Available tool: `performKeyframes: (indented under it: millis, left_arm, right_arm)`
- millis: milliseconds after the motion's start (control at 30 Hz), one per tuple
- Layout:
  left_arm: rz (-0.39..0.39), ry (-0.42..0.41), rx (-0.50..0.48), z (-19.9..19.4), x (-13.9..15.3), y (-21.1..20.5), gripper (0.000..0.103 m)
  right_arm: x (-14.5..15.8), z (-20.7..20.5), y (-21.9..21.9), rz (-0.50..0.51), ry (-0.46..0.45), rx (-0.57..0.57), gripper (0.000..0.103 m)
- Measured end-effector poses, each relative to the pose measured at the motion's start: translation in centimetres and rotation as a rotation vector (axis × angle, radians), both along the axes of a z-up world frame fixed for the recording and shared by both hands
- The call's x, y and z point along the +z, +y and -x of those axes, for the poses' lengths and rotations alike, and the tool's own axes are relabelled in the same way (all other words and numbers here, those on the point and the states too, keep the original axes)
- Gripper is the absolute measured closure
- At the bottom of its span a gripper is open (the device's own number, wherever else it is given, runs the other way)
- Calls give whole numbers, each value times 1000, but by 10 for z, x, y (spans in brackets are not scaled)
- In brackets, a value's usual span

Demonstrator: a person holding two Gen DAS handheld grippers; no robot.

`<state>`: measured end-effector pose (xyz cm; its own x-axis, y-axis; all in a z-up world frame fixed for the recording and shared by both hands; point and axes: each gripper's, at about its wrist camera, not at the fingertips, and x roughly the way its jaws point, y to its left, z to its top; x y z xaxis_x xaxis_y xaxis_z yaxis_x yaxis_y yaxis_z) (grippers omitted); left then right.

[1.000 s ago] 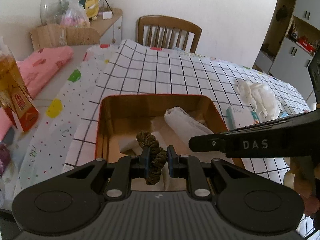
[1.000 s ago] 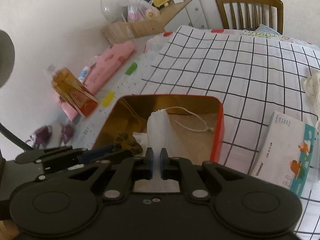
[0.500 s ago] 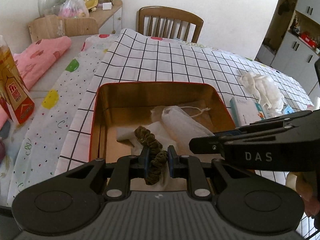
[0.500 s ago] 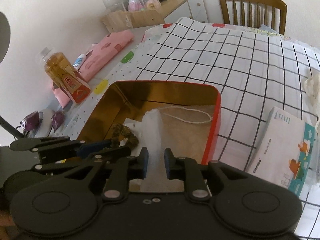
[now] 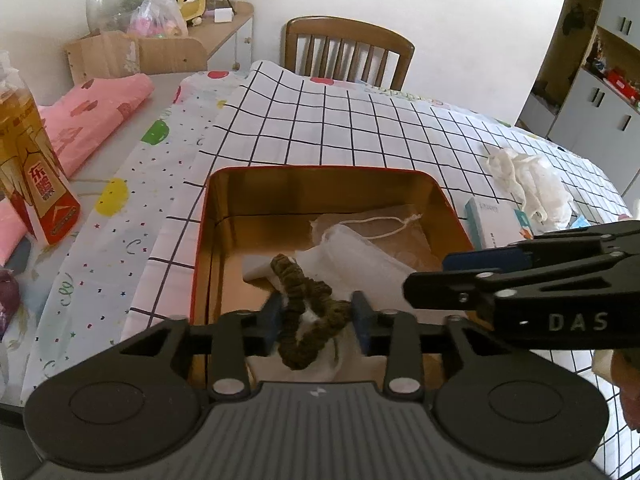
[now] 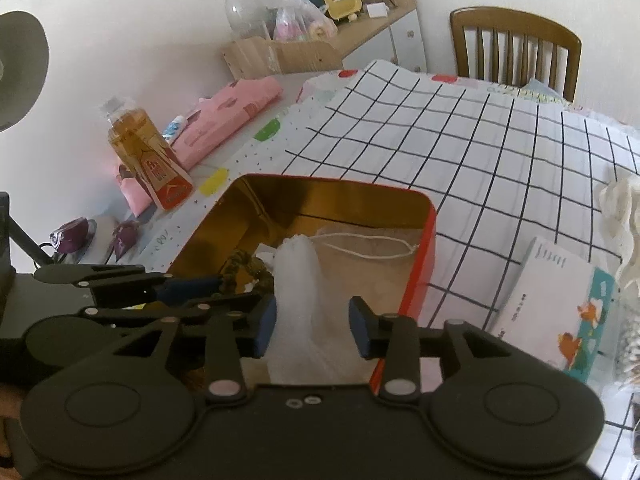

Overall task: Organize soft objects
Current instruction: 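Open the left tool to drop the bracelet while the right tool releases the white bag, then move both tools back over the table toward the tea bag and yellow duck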

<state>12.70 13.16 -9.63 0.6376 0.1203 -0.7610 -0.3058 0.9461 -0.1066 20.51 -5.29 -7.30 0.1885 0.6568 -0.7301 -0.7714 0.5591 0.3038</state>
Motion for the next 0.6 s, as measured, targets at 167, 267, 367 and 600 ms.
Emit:
performKeyframes:
  millis: [167, 267, 367, 600]
  left_arm:
    - [-2, -25, 4, 6, 7, 0, 46]
    - [-13, -41, -4, 9, 13, -4, 44]
    - [-27, -56, -6, 14, 20, -8, 40]
    - [-43, -93, -28, 25, 38, -18, 33]
  right_arm:
    - [6, 3, -9, -14, -20, -7, 60]
    - [12, 7, -16, -24, -38, -5, 58]
    - [19, 12, -23, -36, -61, -1, 56]
    - [39, 28, -44, -70, -127, -1, 43]
